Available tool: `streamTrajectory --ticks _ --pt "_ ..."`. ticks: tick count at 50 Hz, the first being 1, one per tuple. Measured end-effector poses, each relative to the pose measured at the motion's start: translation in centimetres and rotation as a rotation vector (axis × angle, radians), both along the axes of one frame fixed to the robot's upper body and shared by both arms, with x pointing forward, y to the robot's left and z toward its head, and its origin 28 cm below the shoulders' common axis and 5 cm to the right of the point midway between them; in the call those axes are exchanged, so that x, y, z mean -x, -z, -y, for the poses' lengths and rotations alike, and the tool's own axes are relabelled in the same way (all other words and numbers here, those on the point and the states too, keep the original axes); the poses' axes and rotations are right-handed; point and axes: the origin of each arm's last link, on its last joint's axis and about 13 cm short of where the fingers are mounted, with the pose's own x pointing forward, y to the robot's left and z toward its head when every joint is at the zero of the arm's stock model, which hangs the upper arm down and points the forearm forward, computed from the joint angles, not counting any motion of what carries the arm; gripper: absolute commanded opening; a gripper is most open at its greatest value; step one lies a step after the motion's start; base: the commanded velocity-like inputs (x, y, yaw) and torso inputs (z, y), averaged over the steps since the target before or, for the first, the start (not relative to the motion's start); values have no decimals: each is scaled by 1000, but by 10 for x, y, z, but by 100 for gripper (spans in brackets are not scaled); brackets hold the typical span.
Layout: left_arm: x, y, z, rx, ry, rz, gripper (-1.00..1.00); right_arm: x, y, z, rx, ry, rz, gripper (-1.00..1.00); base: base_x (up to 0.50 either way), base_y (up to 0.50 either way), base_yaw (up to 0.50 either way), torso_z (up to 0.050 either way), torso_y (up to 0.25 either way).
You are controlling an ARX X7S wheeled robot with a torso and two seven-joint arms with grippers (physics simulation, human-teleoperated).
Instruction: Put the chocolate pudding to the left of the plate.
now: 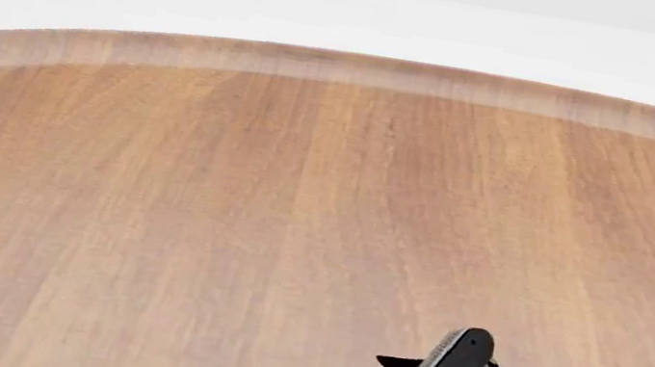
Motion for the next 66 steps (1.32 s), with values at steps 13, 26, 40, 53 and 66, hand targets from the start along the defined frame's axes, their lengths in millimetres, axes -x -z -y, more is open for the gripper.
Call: streamTrajectory --ticks 13,26,40,53,66 --pt "1 0 0 -3 -3 3 100 31 -27 -24 -10 184 282 100 0 0 0 0 0" --pt "1 0 0 -3 -10 11 100 79 -29 -51 -44 380 564 100 0 0 0 0 0" --pt "7 -5 -2 -2 -67 105 100 133 -27 -77 -201 530 691 100 0 0 0 0 0" --pt "25 -18 -4 -26 -186 355 100 175 -27 -93 -373 636 825 100 0 0 0 0 0" --pt "44 -26 -5 -20 -248 557 100 198 -30 -100 -478 676 902 100 0 0 0 0 0"
